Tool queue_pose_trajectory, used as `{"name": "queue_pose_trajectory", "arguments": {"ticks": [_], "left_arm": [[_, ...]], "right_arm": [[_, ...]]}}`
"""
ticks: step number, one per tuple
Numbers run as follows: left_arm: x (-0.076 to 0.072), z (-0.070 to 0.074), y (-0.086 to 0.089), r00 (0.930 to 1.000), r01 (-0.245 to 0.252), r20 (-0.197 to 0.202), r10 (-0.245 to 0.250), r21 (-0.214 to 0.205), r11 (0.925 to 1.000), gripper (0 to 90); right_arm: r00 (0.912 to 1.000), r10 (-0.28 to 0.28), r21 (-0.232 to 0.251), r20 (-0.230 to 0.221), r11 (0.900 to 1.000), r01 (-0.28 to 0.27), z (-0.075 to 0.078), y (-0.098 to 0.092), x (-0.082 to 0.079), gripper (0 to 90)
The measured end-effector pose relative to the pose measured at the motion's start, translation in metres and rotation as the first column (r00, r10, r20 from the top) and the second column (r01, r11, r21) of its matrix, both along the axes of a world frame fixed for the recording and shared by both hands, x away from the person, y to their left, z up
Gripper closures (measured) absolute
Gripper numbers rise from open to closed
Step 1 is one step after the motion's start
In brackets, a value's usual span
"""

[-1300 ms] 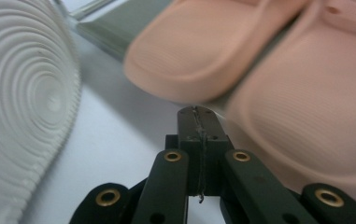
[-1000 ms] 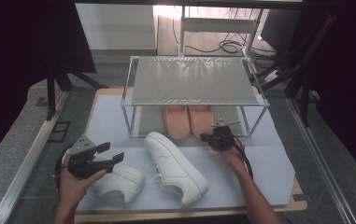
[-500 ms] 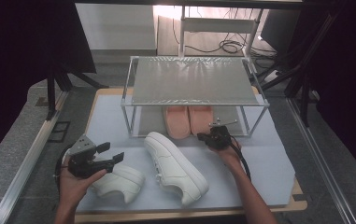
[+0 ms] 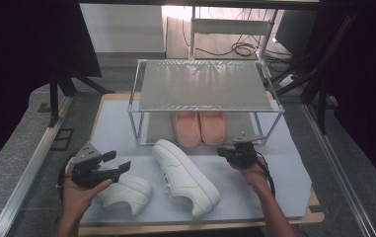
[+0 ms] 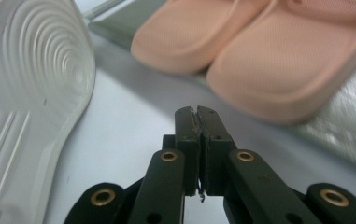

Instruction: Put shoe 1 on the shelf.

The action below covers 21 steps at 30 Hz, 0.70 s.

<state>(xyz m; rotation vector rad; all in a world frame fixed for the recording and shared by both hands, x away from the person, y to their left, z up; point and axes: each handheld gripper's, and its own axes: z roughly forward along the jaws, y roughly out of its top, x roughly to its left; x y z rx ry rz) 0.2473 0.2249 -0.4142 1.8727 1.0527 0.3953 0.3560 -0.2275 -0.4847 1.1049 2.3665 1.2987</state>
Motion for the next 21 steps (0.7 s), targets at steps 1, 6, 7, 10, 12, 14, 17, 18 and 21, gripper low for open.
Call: {"name": "queue_pose_trajectory", "arguments": {"ticks": [1, 6, 7, 10, 12, 14, 17, 18, 21], "left_arm": [[0.0, 0.0, 0.0, 1.0, 0.0, -0.001, 0.0, 0.0, 1.0, 32.2], [0.001, -0.001, -0.002, 1.0, 0.004, -0.006, -0.004, 0.004, 1.0, 32.1], [0.001, -0.002, -0.003, 1.0, 0.004, -0.007, -0.004, 0.006, 1.0, 32.1], [0.001, -0.002, -0.004, 0.9999, 0.008, -0.009, -0.008, 0.01, 0.9999, 32.1], [0.001, -0.002, -0.004, 0.9999, 0.009, -0.01, -0.009, 0.009, 0.9999, 32.1], [0.001, -0.002, -0.003, 0.9999, 0.007, -0.009, -0.007, 0.006, 1.0, 32.1], [0.001, -0.002, -0.003, 0.9999, 0.007, -0.01, -0.007, 0.005, 1.0, 32.1], [0.001, -0.003, -0.003, 0.9999, 0.007, -0.011, -0.007, 0.005, 1.0, 32.1], [0.001, -0.003, -0.003, 0.9999, 0.008, -0.01, -0.008, 0.007, 0.9999, 32.1]], "right_arm": [[1.0, -0.001, -0.002, -0.002, 1.0, 0.001, -0.001, -0.003, -0.004, 87.1], [0.9998, 0.017, -0.009, -0.008, 0.9998, -0.017, -0.003, -0.016, -0.019, 83.3], [0.9997, 0.022, -0.005, -0.011, 0.9997, -0.022, -0.004, -0.018, -0.023, 82.4], [0.9993, 0.032, -0.012, -0.017, 0.9994, -0.033, -0.005, -0.023, -0.028, 80.6], [0.9991, 0.036, -0.009, -0.02, 0.9993, -0.036, -0.006, -0.026, -0.03, 79.6], [0.9991, 0.037, -0.003, -0.021, 0.9993, -0.037, -0.007, -0.029, -0.032, 78.1], [0.9991, 0.037, -0.004, -0.02, 0.9993, -0.038, -0.008, -0.031, -0.035, 74.1], [0.9991, 0.037, -0.005, -0.02, 0.9993, -0.037, -0.008, -0.032, -0.036, 72.3], [0.9992, 0.038, -0.007, -0.012, 0.9993, -0.038, -0.008, -0.033, -0.038, 65.2]]}}
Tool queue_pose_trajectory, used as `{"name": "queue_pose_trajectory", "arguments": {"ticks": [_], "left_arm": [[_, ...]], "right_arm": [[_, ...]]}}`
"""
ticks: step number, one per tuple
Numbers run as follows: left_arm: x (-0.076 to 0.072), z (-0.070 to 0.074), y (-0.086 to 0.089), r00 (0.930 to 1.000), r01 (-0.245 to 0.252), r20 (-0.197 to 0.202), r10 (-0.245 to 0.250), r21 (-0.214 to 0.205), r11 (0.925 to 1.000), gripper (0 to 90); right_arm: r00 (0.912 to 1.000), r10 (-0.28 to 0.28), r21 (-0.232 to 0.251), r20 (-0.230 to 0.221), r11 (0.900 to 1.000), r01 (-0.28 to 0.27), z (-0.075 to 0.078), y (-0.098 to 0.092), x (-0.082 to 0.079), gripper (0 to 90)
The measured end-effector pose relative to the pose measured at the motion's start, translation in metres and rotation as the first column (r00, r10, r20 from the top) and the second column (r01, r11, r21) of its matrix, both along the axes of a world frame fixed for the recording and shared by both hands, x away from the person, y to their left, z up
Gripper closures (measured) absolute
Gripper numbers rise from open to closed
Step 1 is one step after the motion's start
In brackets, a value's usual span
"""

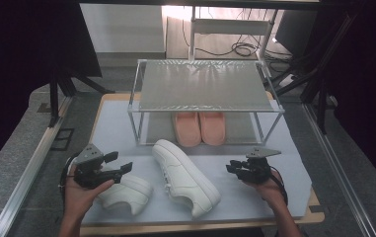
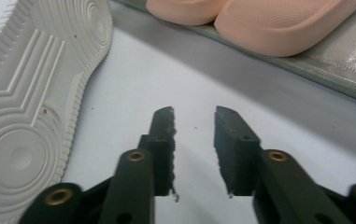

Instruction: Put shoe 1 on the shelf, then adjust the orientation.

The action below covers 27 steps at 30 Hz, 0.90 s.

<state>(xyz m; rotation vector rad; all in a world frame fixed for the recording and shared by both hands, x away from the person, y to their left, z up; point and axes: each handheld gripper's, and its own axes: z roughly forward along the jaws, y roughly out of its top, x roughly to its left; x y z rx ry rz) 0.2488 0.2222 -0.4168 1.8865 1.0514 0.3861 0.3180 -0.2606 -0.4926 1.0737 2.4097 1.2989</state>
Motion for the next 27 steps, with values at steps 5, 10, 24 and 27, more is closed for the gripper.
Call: {"name": "queue_pose_trajectory", "arguments": {"ticks": [5, 10, 24, 27], "left_arm": [[-0.001, 0.0, -0.001, 1.0, -0.001, 0.0, 0.001, 0.002, 1.0, 32.1], [-0.002, 0.0, -0.001, 1.0, -0.001, 0.0, 0.001, 0.002, 1.0, 32.0], [-0.002, 0.004, 0.001, 1.0, -0.004, -0.007, 0.003, -0.024, 0.9997, 42.7], [-0.001, 0.004, 0.002, 1.0, 0.0, -0.007, -0.001, -0.037, 0.9993, 55.2]], "right_arm": [[0.9999, -0.016, 0.002, 0.004, 0.9999, 0.016, -0.001, -0.002, -0.001, 57.2], [0.9995, -0.032, 0.004, 0.005, 0.9995, 0.032, -0.001, -0.005, -0.002, 52.8], [0.9972, -0.075, 0.01, 0.005, 0.9971, 0.075, -0.001, -0.018, -0.006, 50.8], [0.9969, -0.078, 0.012, 0.007, 0.9969, 0.078, 0.0, -0.019, -0.006, 50.8]]}}
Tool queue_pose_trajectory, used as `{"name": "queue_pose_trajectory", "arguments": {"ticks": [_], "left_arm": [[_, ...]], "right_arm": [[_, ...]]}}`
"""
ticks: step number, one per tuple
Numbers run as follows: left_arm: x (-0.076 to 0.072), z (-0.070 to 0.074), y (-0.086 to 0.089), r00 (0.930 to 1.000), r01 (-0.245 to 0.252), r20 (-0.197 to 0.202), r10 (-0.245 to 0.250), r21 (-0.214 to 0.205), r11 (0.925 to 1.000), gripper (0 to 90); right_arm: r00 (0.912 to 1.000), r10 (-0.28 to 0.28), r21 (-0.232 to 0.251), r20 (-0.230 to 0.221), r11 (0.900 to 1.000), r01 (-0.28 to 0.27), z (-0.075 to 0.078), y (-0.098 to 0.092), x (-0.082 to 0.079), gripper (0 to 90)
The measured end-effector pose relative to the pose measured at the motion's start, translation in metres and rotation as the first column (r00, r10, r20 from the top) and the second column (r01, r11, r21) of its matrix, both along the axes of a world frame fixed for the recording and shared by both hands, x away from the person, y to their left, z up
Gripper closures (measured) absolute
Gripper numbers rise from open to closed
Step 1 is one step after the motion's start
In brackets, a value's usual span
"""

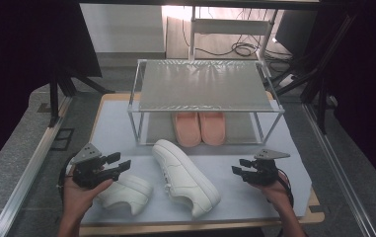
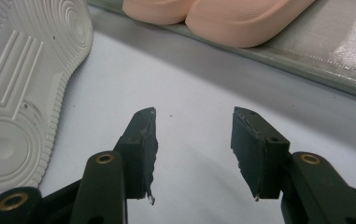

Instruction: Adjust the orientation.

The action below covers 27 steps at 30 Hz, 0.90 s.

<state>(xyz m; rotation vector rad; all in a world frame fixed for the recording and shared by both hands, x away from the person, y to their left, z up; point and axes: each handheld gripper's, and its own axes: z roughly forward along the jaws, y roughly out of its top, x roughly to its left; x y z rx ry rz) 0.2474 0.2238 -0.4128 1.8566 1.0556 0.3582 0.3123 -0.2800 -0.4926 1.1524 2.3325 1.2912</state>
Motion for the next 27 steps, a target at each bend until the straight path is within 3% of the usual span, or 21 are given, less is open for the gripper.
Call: {"name": "queue_pose_trajectory", "arguments": {"ticks": [5, 8, 15, 21, 23, 27], "left_arm": [[-0.001, 0.001, -0.001, 0.9997, 0.023, 0.005, -0.023, -0.02, 0.9995, 80.9], [-0.006, -0.001, 0.0, 0.9996, 0.027, 0.007, -0.027, -0.014, 0.9995, 89.6], [-0.025, -0.007, 0.015, 0.9999, -0.007, 0.012, 0.007, -0.023, 0.9997, 90.0], [-0.034, -0.015, 0.014, 0.9999, 0.012, -0.002, -0.012, -0.008, 0.9999, 90.0], [-0.039, -0.018, 0.013, 0.9993, 0.035, -0.014, -0.036, -0.029, 0.999, 90.0], [-0.049, -0.019, 0.012, 0.9989, 0.044, -0.016, -0.045, -0.022, 0.9988, 90.0]], "right_arm": [[1.0, -0.008, 0.001, 0.0, 1.0, 0.008, 0.0, -0.002, 0.001, 50.8], [1.0, -0.008, -0.001, 0.0, 1.0, 0.008, 0.0, -0.002, 0.0, 50.9], [1.0, -0.007, -0.013, -0.001, 0.9999, 0.007, -0.001, 0.001, 0.001, 50.9], [0.9999, -0.005, -0.021, -0.012, 0.9998, 0.005, -0.004, 0.003, 0.003, 50.9], [0.9998, -0.006, -0.022, -0.017, 0.9997, 0.006, -0.005, 0.004, 0.003, 50.9], [0.9998, -0.008, -0.023, -0.017, 0.9997, 0.007, -0.006, 0.003, 0.003, 50.9]]}}
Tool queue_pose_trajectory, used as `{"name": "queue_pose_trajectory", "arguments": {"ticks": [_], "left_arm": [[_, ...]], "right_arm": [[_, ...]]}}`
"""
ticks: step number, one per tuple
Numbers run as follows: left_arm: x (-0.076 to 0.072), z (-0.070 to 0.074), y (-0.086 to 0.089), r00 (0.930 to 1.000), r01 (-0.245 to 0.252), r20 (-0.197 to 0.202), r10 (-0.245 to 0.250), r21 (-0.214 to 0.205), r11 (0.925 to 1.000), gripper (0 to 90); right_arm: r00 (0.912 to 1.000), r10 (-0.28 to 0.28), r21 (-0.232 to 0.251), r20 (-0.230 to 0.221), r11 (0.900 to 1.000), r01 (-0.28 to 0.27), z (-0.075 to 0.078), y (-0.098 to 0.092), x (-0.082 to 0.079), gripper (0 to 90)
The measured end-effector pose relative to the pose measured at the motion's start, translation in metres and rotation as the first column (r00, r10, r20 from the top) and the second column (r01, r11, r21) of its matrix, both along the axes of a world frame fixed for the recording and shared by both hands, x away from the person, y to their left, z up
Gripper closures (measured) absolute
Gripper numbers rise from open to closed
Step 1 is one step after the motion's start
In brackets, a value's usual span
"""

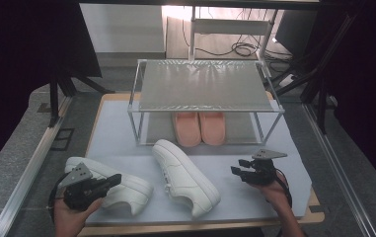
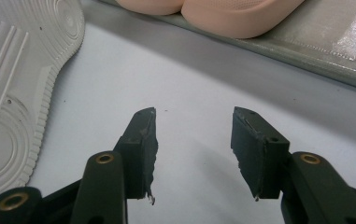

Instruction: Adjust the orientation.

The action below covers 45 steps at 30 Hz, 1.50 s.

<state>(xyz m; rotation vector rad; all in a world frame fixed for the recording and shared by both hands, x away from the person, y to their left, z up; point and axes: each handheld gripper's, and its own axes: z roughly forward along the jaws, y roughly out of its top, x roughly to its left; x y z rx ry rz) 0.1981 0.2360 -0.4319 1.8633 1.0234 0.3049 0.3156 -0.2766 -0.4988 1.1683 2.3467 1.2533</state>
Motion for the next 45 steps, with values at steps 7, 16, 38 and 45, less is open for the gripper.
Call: {"name": "queue_pose_trajectory", "arguments": {"ticks": [7, 16, 38, 45], "left_arm": [[-0.021, -0.009, -0.008, 0.9967, 0.074, -0.035, -0.073, 0.02, 0.9971, 90.0], [-0.033, -0.031, -0.007, 0.9925, 0.082, -0.093, -0.08, 0.018, 0.9965, 90.0], [-0.011, -0.03, -0.012, 0.9943, 0.082, -0.069, -0.081, 0.005, 0.9966, 90.0], [0.0, -0.025, -0.015, 0.9952, 0.085, -0.05, -0.084, 0.003, 0.9964, 90.0]], "right_arm": [[1.0, -0.001, 0.002, -0.002, 1.0, 0.001, 0.0, 0.0, 0.0, 50.9], [1.0, 0.003, -0.001, -0.005, 1.0, -0.003, -0.001, 0.002, 0.0, 50.8], [1.0, -0.005, -0.002, -0.006, 1.0, 0.005, -0.002, -0.001, 0.001, 50.9], [1.0, -0.008, -0.001, -0.005, 1.0, 0.008, -0.002, -0.002, 0.001, 51.0]]}}
